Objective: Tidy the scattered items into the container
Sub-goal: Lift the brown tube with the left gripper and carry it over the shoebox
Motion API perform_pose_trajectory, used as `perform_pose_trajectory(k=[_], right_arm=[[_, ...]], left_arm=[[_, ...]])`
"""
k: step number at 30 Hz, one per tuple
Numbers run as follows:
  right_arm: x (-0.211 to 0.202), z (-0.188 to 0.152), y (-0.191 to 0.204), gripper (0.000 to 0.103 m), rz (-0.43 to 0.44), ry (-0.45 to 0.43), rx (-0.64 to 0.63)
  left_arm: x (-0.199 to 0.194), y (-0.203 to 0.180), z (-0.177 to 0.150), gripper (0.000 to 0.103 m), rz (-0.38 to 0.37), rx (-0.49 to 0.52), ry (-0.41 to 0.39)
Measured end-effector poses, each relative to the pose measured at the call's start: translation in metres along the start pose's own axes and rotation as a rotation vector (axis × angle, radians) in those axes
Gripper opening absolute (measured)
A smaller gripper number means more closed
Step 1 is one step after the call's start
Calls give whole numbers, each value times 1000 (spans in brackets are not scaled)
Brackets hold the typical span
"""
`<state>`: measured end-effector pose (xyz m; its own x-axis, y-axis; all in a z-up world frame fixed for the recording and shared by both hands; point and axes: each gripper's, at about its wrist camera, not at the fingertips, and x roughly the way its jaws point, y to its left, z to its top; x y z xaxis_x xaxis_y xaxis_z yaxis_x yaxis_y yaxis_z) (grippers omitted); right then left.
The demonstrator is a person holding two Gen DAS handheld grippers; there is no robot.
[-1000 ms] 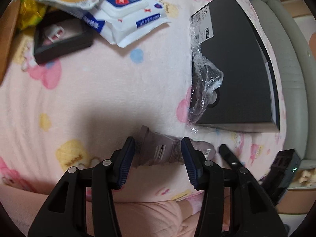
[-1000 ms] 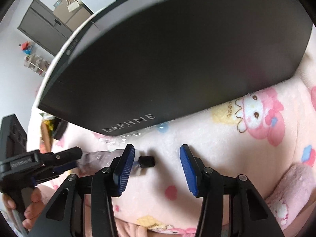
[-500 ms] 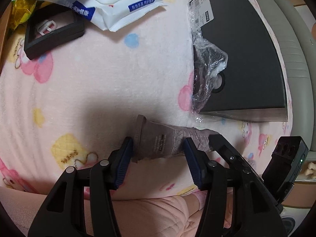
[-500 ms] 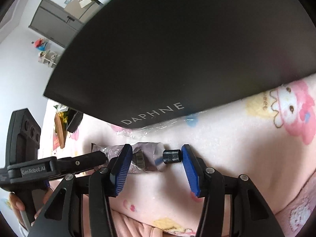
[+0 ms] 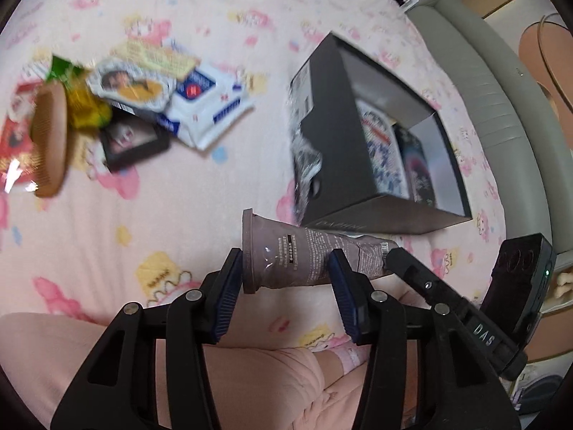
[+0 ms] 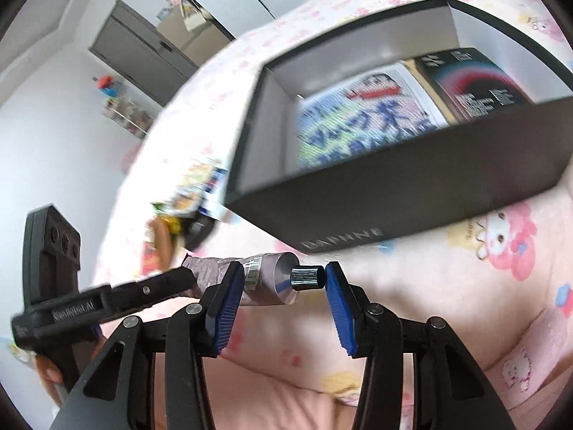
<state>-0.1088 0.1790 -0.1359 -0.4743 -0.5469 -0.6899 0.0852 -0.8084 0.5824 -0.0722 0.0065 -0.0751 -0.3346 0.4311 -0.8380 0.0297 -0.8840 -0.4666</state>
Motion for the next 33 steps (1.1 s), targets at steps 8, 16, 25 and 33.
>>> perform_pose_trajectory(k=[8, 16, 25, 33], right_arm=[[-55, 46, -13, 43, 4, -38, -45], [-66, 132, -39, 43, -89, -80, -110], [-38, 190, -117, 40, -170, -55, -37], [-18, 178, -139, 42, -147, 16, 21]], left_arm=[[-7, -26, 28, 49, -19, 17, -37], [22, -78, 96, 49, -83, 15, -18], [98, -87, 145, 51, -57, 6, 96], [124, -128, 144, 52, 140, 98, 90]])
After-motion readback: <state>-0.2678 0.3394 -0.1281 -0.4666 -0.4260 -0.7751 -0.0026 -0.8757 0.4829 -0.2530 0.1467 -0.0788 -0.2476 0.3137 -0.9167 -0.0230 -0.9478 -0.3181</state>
